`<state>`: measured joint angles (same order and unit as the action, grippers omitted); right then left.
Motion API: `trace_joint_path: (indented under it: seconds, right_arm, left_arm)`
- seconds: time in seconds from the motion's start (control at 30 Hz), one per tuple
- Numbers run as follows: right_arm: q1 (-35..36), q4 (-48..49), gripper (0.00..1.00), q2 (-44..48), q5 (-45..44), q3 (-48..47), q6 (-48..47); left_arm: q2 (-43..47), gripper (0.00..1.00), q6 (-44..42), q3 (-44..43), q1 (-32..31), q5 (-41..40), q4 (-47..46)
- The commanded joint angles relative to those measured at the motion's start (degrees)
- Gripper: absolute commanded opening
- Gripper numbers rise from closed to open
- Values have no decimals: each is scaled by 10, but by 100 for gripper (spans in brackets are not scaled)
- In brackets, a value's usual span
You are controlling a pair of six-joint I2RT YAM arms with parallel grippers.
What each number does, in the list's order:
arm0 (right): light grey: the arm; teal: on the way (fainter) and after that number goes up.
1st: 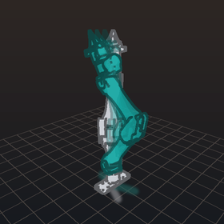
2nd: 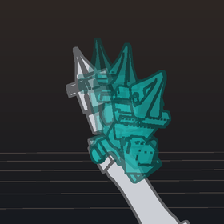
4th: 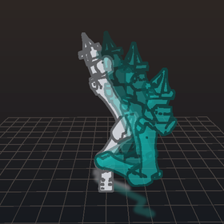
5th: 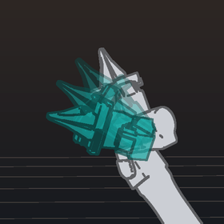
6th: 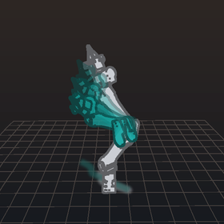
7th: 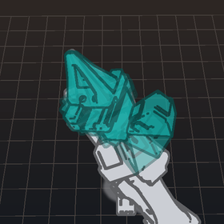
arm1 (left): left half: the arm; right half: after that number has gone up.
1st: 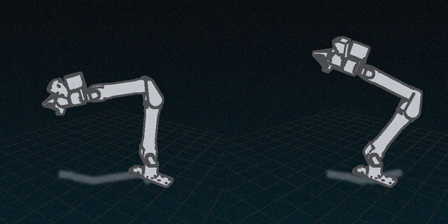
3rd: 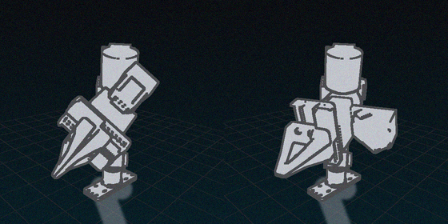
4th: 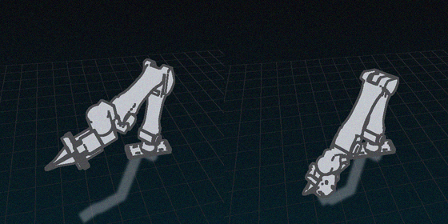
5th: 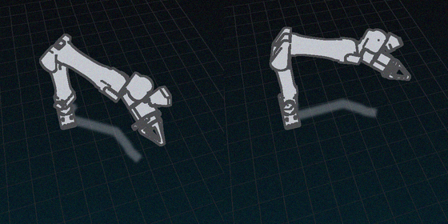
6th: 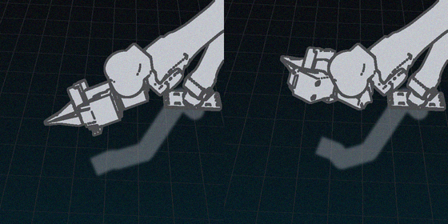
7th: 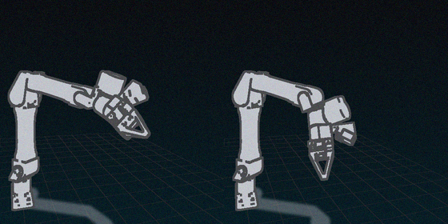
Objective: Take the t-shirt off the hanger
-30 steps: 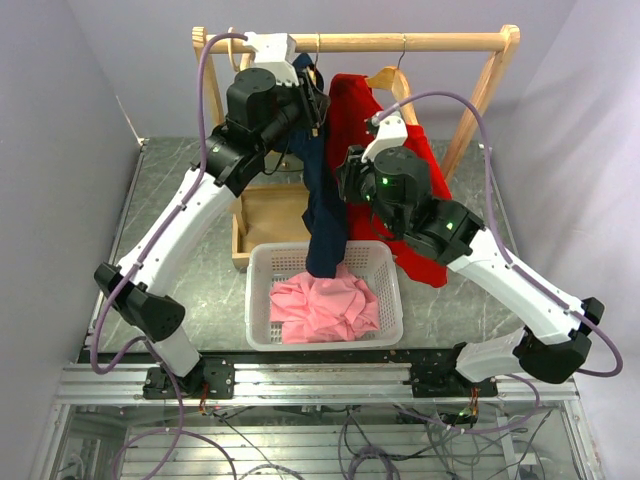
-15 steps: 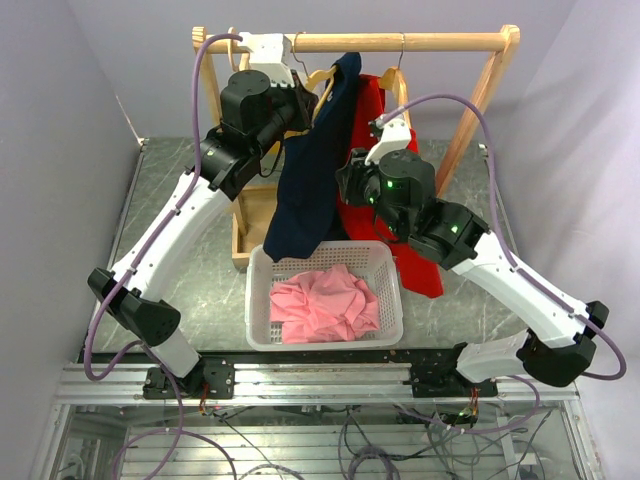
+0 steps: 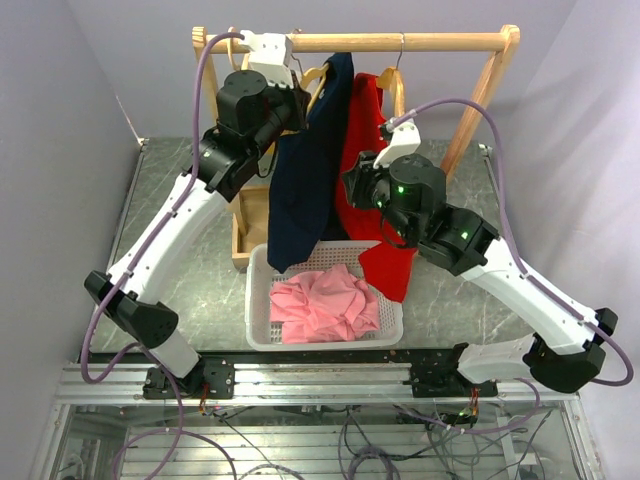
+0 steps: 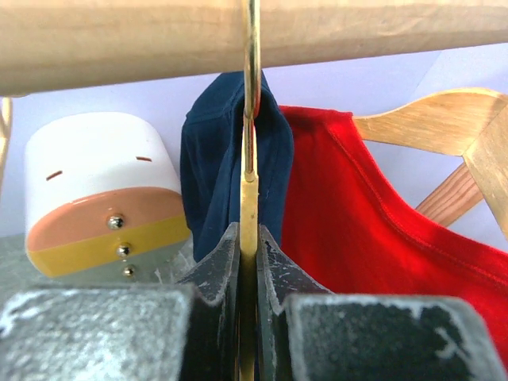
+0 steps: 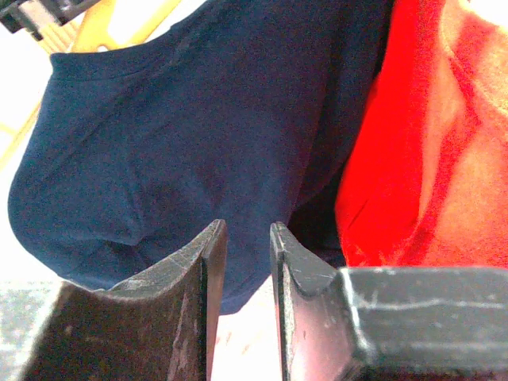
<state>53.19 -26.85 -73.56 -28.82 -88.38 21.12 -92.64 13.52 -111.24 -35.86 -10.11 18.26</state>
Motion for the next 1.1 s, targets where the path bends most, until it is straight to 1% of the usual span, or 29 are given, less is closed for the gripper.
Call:
trace_joint_path:
  seconds: [0.0, 0.17, 0.33, 0.47, 0.53, 0.6, 0.67, 0.77, 0.93, 1.07]
  right_arm:
    - [-3, 16, 29, 16, -7, 7, -3]
    - [-4, 23, 30, 19, -9, 13, -4]
    - [-4, 27, 31, 17, -21, 7, -9]
    - [-3, 32, 33, 14, -31, -2, -18]
    - [-3, 35, 36, 12, -38, -6, -19]
    - [-4, 38, 41, 8, -41, -10, -21]
    - [-4, 45, 47, 4, -40, -18, -25]
    - [-3, 52, 52, -10, -38, -38, -35]
    - [-3, 70, 57, -41, -35, -82, -46]
    - [-3, 75, 59, -73, -21, -124, -45]
  left_arm:
    - [63, 7, -57, 11, -5, -19, -63]
    - [101, 7, -86, 47, -5, -26, -81]
    - [107, 7, -97, 31, -5, -7, -37]
    - [113, 7, -92, 15, -5, 21, 26]
    - [122, 7, -92, 16, -5, 30, 51]
    - [131, 7, -90, 18, -5, 44, 79]
    - [141, 7, -87, 16, -5, 65, 112]
    - [152, 7, -84, 4, -5, 100, 157]
    - [173, 7, -82, -25, -5, 137, 210]
    - [184, 7, -79, -49, -5, 149, 247]
